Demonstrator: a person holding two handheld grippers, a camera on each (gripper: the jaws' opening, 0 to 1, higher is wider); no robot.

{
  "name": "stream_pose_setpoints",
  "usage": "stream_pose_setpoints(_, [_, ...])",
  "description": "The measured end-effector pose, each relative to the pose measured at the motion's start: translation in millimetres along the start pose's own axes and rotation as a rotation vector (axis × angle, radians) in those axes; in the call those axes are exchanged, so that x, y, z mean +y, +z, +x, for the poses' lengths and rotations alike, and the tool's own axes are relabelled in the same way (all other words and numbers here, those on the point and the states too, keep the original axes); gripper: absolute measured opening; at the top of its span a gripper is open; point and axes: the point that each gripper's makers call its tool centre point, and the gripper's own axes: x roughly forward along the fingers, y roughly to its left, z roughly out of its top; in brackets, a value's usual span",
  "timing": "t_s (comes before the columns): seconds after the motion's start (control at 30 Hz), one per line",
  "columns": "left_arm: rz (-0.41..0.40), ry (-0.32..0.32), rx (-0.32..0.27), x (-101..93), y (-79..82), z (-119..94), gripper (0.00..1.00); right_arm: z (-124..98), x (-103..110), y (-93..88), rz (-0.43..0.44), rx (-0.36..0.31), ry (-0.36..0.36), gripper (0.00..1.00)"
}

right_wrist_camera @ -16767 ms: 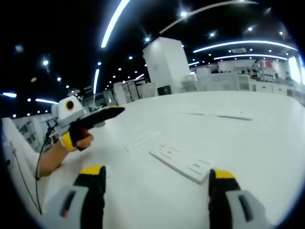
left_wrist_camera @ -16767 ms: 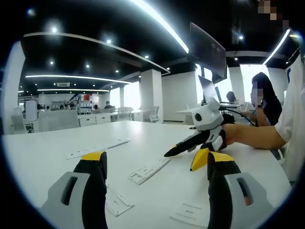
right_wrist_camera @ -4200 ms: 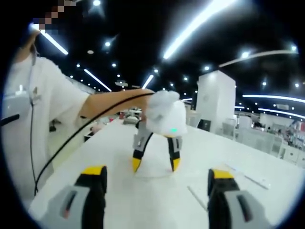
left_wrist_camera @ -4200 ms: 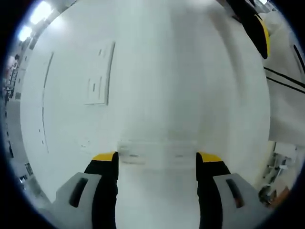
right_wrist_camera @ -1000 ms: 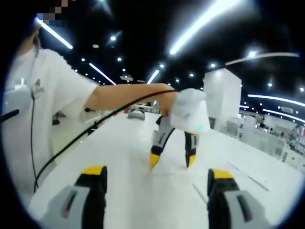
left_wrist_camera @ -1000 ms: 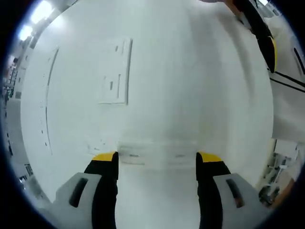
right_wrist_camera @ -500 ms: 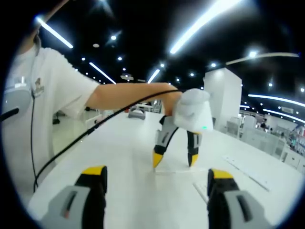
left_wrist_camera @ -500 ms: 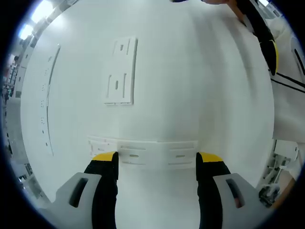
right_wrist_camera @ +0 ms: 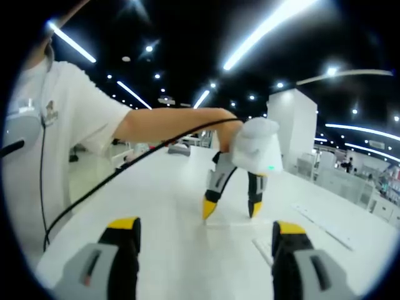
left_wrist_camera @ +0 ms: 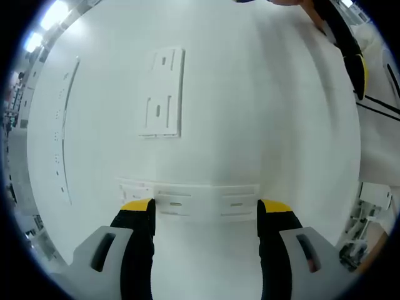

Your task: Locate the socket holder cover, grip the socket holder cover, clip it into the socket holder slot.

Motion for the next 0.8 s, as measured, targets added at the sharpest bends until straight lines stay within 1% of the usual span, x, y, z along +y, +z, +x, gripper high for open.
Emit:
stream_pose_setpoints(0.13, [0.0, 0.0, -0.006, 0.9, 0.2, 0, 0.65, 0, -2, -0.7, -0.001, 0.003, -0.005, 0.86])
stream_pose_setpoints(0.27, [-0.001, 0.0, -0.011, 1.5, 0.5, 0, 0.65, 0, -8, -2.7, 0.012, 0.004, -0.027, 0.86])
stream_pose_setpoints(0.47, [0.001, 0.0, -0.011, 2.9, 0.9, 0, 0.65, 2, -23, -16.2, 0.073, 0.028, -0.077, 0.87])
stream_pose_setpoints(0.67, [0.005, 0.0, -0.008, 5.3, 0.8, 0, 0.65, -3, -42, -31.2, 0.139, 0.061, -0.151, 0.86])
stream_pose_setpoints(0.8, [0.004, 0.0, -0.01, 6.1, 0.8, 0, 0.65, -7, -52, -30.8, 0.184, 0.042, -0.172, 0.89])
